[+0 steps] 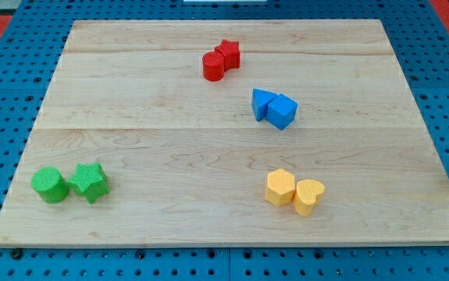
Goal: Slide yellow hexagon to top left
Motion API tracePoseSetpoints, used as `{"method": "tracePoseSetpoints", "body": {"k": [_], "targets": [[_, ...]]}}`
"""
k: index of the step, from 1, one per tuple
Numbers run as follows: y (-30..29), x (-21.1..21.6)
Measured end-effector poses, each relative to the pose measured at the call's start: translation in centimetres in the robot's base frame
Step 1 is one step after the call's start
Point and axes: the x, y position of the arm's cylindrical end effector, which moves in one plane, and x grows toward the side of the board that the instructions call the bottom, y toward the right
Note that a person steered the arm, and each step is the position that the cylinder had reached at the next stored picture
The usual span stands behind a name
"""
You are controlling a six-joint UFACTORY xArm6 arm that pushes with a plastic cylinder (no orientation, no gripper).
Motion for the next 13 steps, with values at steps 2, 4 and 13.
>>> {"method": "tracePoseSetpoints", "body": {"k": [2, 4, 13], "targets": [[-16.6, 1.5], [-29.1, -1.4], [-48.2, -27.0]]}}
